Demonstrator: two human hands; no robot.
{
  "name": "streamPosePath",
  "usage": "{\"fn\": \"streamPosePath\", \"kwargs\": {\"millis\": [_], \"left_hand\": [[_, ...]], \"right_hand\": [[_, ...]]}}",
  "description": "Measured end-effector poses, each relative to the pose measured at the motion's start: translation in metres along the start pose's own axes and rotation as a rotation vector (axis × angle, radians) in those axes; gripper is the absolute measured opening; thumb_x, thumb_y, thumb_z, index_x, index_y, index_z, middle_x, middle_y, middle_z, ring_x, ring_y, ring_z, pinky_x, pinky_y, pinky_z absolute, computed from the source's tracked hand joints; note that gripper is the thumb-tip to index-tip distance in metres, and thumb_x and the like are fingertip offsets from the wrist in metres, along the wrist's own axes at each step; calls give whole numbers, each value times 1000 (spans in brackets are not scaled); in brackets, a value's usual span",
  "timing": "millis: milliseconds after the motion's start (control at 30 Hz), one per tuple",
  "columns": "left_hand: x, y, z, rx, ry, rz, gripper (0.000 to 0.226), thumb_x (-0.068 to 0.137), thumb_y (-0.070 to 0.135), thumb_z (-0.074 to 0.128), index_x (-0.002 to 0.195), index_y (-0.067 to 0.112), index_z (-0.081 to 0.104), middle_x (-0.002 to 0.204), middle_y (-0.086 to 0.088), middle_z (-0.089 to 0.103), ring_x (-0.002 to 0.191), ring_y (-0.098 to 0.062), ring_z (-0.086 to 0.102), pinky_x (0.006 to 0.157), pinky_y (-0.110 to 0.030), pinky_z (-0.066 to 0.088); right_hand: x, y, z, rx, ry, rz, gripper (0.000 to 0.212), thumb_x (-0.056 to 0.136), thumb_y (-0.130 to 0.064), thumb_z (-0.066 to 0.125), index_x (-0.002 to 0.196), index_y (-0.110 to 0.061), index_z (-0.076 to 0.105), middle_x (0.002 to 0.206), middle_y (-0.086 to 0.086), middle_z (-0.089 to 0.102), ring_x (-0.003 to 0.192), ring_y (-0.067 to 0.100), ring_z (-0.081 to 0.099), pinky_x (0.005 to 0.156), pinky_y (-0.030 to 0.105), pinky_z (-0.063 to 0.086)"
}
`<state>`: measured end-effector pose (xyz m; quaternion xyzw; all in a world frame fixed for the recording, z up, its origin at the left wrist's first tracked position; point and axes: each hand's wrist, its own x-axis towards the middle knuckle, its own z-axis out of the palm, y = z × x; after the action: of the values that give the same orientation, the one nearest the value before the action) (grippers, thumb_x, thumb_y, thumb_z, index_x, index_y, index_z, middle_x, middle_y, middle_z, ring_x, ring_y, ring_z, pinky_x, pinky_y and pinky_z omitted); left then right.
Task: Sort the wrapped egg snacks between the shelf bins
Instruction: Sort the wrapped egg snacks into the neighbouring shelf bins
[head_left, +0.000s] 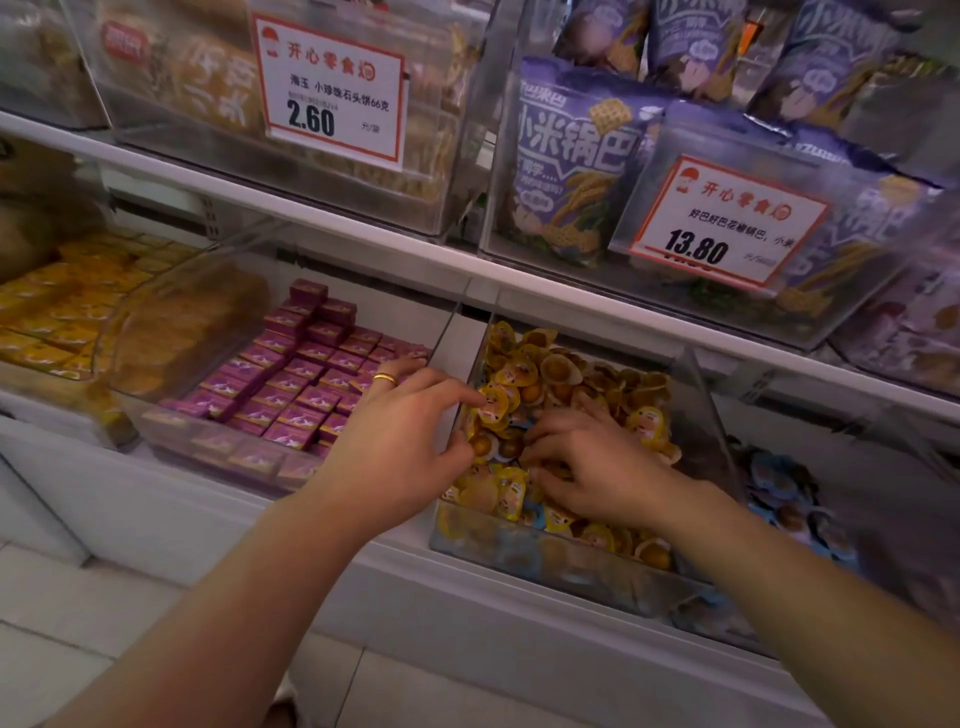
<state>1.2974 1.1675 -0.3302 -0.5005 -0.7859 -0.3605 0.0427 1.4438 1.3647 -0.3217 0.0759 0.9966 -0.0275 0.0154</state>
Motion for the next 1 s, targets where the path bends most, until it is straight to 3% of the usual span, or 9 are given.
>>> {"fn": "streamPosePath", "kwargs": {"millis": [100, 167, 267, 400, 567, 700, 867, 933, 1000], "left_hand": [[-1, 0, 1, 27, -12, -3, 39, 82, 29, 61, 121, 37, 64, 122, 14, 62, 132, -25, 36, 105, -44, 39], [-1, 1, 2, 19, -4, -7, 39, 82, 28, 62, 120, 36, 64, 122, 13, 63, 131, -24, 35, 104, -42, 38], [-1, 2, 2, 12, 0, -21, 39, 81, 29, 61, 119, 36, 64, 122, 12, 63, 131, -23, 33, 104, -41, 37], [-1, 3, 2, 14, -8, -26, 38, 82, 30, 61, 120, 36, 63, 124, 13, 62, 132, -22, 32, 104, -42, 36], [-2, 3, 0, 17, -12, -22, 41, 80, 38, 54, 120, 37, 64, 121, 12, 63, 131, -22, 33, 103, -41, 37], [-1, 5, -2, 30, -30, -32, 42, 79, 36, 55, 120, 33, 65, 121, 8, 64, 132, -27, 35, 105, -41, 35], [-2, 7, -5, 21, -37, -31, 40, 81, 31, 60, 121, 33, 65, 121, 6, 64, 131, -27, 37, 105, -39, 36], [-3, 7, -6, 25, -38, -25, 41, 82, 31, 60, 122, 32, 65, 120, 5, 64, 131, -28, 38, 107, -42, 38], [-4, 9, -7, 39, -34, -16, 41, 82, 31, 59, 122, 31, 65, 120, 4, 64, 131, -29, 40, 107, -44, 38]], "right_hand": [[-6, -25, -13, 242, 47, 7, 28, 89, -17, 55, 107, -22, 76, 112, -4, 71, 111, 12, 60, 108, 37, 40], [-11, -37, -20, 377, -136, 53, 28, 92, -16, 48, 99, -12, 75, 98, 7, 73, 91, 20, 65, 84, 40, 51], [-18, -43, -15, 298, -411, 27, 35, 104, -18, 36, 111, 0, 65, 116, 17, 65, 109, 29, 58, 101, 43, 40], [-17, -38, -14, 278, -464, 53, 44, 107, -30, 26, 142, -23, 52, 157, -7, 36, 144, 9, 27, 121, 30, 16], [-20, -41, -8, 278, -541, 162, 49, 105, -45, 22, 125, -21, 60, 138, 2, 55, 121, 18, 50, 109, 41, 37], [-15, -48, -13, 415, -520, 307, 82, 81, -85, 18, 138, -37, 53, 153, -8, 44, 138, 16, 41, 116, 42, 31], [2, -59, -16, 391, -519, 270, 87, 77, -86, 20, 140, -35, 51, 154, -5, 43, 139, 18, 40, 115, 38, 30], [6, -58, -18, 407, -544, 217, 65, 88, -75, 26, 130, -39, 59, 143, -7, 53, 129, 15, 48, 108, 36, 35], [9, -56, -20, 538, -555, 215, 38, 99, -53, 38, 100, -34, 71, 115, -4, 67, 106, 16, 59, 102, 43, 44]]}}
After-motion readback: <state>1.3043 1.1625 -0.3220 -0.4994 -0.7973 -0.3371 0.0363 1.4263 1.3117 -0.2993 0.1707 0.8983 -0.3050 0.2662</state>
